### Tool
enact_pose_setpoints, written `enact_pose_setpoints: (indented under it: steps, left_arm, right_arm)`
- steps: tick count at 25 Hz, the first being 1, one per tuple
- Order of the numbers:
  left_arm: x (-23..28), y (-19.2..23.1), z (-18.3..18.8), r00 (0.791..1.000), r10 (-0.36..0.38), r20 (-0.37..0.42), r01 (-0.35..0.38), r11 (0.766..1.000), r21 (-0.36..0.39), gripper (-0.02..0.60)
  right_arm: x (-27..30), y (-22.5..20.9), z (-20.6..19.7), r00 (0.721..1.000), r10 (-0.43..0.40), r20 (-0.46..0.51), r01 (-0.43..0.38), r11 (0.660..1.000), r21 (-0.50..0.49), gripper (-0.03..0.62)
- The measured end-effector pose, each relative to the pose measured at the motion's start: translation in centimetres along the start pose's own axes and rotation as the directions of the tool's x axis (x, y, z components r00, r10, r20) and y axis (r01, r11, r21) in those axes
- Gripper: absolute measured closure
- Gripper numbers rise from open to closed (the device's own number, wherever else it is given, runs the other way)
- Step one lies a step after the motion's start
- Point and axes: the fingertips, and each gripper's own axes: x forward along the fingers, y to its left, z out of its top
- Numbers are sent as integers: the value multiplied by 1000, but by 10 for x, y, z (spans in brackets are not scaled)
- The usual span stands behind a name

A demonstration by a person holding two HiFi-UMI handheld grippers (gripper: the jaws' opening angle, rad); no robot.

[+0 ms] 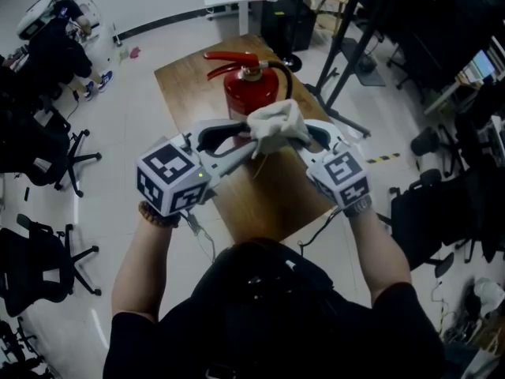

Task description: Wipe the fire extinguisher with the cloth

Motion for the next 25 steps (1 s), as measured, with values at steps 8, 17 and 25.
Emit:
enact_pose_setpoints:
  steps: [8,17,25]
  left_arm:
    - [-26,24,-3,997,62,55,-59,996,-61,442]
    - [-19,37,-22,985,170,1,-170,983,-63,442]
    - [-2,40,-23,970,243,-17,-243,966,-91,522]
  right_arm:
    - [-15,-45,40,966,-253,45,250,967,56,456]
    - [8,-74,82,956,-289,56,291,956,-29,456]
    - [40,-87,89,974,-221,53,226,967,-116,454]
